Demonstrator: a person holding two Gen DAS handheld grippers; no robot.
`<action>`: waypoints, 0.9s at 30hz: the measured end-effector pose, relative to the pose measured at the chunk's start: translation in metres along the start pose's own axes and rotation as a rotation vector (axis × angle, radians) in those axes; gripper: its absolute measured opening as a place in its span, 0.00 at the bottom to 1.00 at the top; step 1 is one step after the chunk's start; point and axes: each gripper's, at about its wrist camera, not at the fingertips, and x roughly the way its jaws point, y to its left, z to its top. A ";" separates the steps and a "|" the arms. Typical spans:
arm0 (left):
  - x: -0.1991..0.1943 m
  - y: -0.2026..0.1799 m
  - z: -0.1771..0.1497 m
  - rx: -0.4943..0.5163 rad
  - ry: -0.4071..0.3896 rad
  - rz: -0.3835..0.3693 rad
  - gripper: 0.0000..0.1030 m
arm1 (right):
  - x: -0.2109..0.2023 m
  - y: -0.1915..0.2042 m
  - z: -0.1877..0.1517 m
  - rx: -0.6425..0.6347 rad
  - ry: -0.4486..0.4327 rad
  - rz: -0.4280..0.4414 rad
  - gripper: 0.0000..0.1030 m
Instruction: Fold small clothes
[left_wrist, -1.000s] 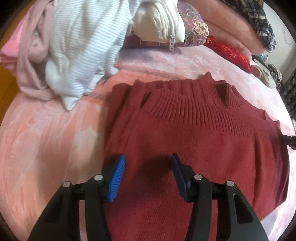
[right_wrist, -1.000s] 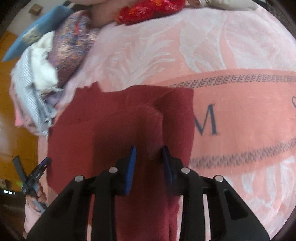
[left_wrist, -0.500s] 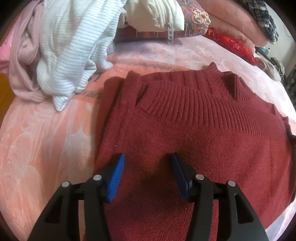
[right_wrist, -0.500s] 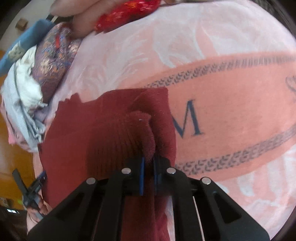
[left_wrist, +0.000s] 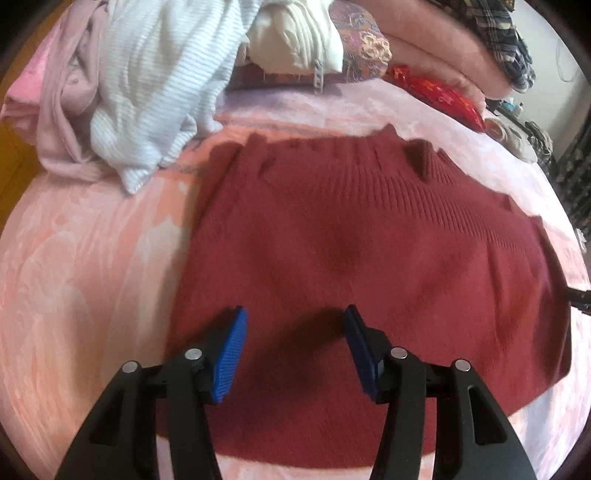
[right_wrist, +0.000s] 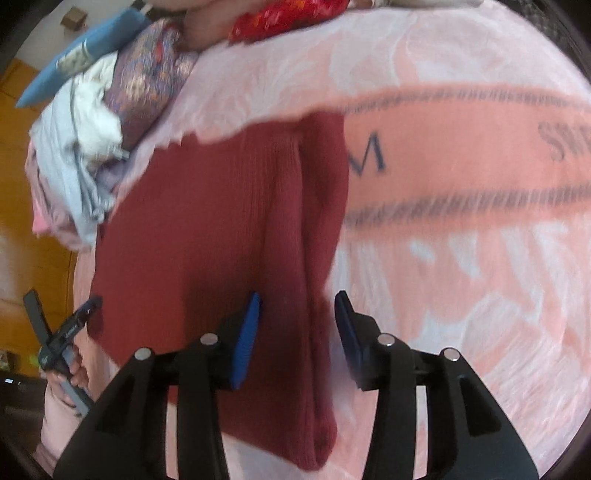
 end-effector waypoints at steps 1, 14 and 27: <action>0.002 -0.002 -0.002 -0.002 0.006 0.000 0.53 | 0.002 0.000 -0.002 -0.003 0.004 0.007 0.26; 0.021 -0.008 -0.012 0.044 0.034 0.073 0.57 | 0.009 -0.009 -0.019 0.045 -0.013 -0.042 0.11; -0.019 -0.001 -0.016 0.004 0.040 0.025 0.57 | -0.031 0.004 -0.049 -0.024 0.063 -0.031 0.39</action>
